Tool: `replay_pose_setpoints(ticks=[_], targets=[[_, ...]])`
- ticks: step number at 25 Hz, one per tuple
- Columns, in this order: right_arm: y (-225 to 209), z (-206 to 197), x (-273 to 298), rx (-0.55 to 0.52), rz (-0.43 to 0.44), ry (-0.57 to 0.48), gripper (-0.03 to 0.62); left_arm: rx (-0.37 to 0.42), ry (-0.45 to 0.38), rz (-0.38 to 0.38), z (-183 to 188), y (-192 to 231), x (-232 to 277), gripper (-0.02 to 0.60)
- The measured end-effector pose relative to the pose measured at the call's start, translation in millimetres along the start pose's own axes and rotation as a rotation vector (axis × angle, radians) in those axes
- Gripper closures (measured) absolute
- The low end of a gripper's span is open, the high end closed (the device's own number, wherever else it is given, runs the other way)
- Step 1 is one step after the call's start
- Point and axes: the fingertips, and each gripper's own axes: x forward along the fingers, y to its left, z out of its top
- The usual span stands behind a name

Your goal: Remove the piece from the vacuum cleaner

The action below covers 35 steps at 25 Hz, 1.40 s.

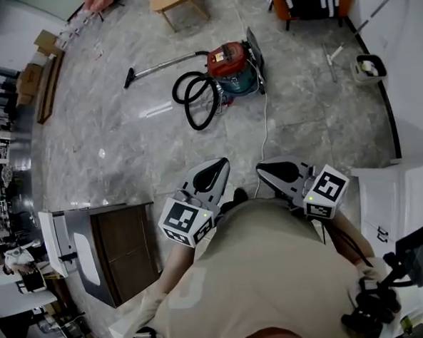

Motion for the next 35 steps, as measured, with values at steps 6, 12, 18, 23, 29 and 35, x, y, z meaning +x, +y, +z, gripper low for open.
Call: replay_pose_setpoints(ticks=[6, 12, 18, 23, 29, 35], targets=[[8.5, 8.9, 11.0, -0.361, -0.054, 0.076, 0.591, 0.037, 0.024, 0.009, -0.5, -2.3, -1.2, 0.577], [-1.4, 25.2, 12.5, -0.522, -0.069, 0.124, 0.592, 0.035, 0.04, -0.023, -4.2, 0.4, 15.7, 0.577], [-25.4, 80.9, 12.9, -0.292, -0.149, -0.046, 0.592, 0.038, -0.03, -0.042, 6.4, 18.4, 27.5, 0.577], [-17.8, 83.4, 39.3, -0.049, -0.139, -0.134, 0.591, -0.05, -0.046, -0.032, -4.5, 57.2, 17.8, 0.577], [-41.8, 73.1, 88.8, -0.009, -0.223, -0.046, 0.591, -0.157, -0.129, -0.006, -10.3, 126.1, 3.6, 0.578], [-48.0, 76.9, 147.1, -0.048, -0.262, 0.022, 0.592, -0.188, -0.201, 0.007, -1.2, 200.1, -7.8, 0.578]])
